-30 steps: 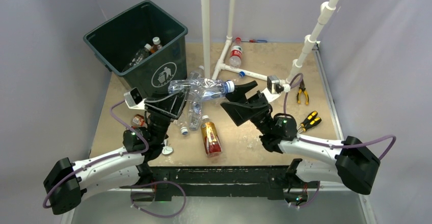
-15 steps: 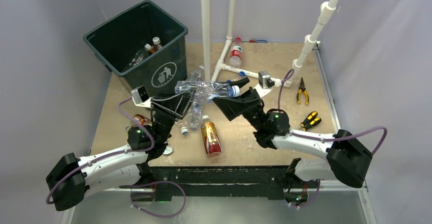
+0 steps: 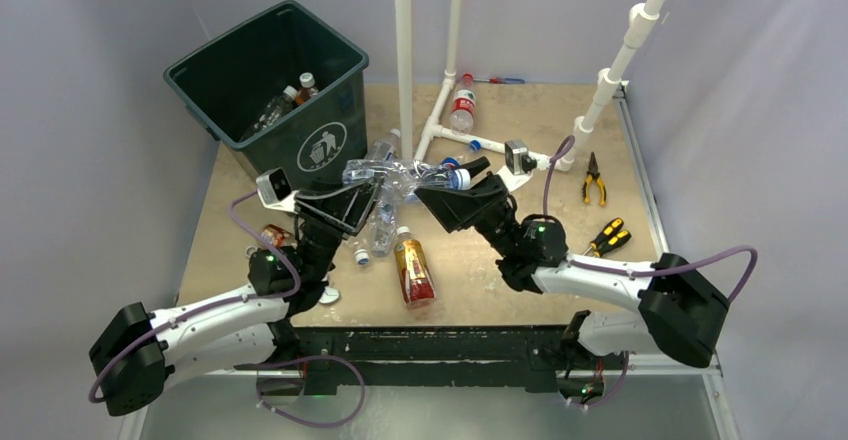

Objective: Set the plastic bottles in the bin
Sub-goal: Pick up the plastic bottle at the center of the board.

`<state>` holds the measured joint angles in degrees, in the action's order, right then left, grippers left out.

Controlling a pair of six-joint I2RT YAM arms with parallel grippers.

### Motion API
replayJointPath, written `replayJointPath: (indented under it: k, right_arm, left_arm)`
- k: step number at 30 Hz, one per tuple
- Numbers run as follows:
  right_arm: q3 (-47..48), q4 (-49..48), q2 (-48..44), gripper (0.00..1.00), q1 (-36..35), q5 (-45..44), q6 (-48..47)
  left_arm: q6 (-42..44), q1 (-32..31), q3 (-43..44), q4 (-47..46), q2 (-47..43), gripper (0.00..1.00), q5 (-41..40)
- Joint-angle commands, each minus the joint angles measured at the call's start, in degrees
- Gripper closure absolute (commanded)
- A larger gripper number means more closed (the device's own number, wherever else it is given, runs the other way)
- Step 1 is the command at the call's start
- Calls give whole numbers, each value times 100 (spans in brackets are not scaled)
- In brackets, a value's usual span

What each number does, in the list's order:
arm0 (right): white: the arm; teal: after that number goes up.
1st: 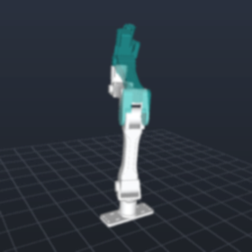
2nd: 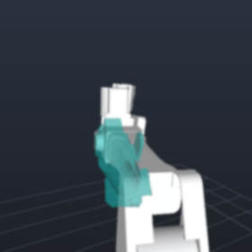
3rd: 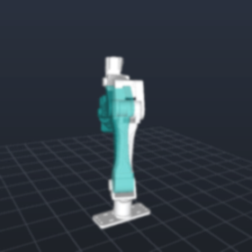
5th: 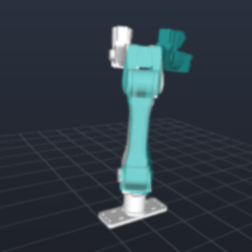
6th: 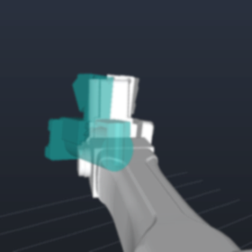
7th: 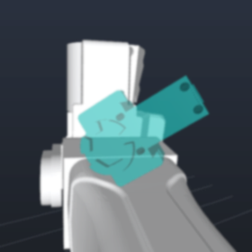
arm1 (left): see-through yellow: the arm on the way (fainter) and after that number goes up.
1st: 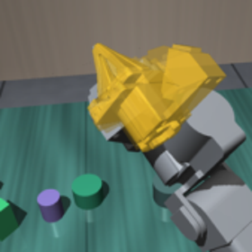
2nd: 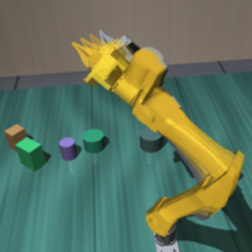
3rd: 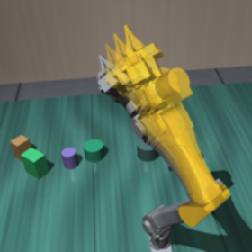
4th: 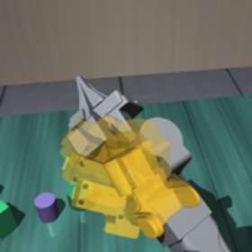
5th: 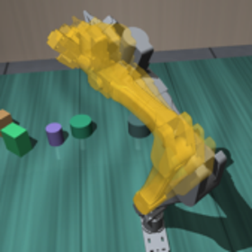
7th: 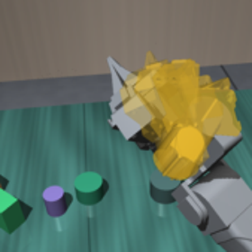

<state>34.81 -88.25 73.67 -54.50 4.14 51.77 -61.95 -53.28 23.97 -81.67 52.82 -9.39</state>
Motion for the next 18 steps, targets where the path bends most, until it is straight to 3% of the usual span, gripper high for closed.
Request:
replayJointPath:
  k: [1,4,6,8,10,11,12,18]
  right_arm:
    - [108,-1647,-43,36,-26,-46,-125]
    - [153,-1579,-61,53,-26,47,-158]
    - [127,-1530,-107,64,-26,100,-166]
    - [60,-1433,-215,71,-21,268,-149]
    - [-110,-1191,-500,75,-17,331,-332]
    - [-181,-938,-720,77,-17,359,-478]
    - [-261,-654,-957,78,-17,379,-653]
    - [-466,1994,-2883,89,-17,303,-1786]
  left_arm:
    - [5,-34,159,-21,-114,96,243]
    - [-53,-35,223,119,-109,95,343]
    - [-95,-34,294,443,-163,84,442]
    - [-34,-34,299,728,-307,68,491]
    - [36,-36,194,967,-597,43,377]
    - [106,-38,119,1139,-793,22,256]
    - [217,-34,77,1338,-1035,13,144]
    - [1195,-32,327,3514,-2430,3,-647]
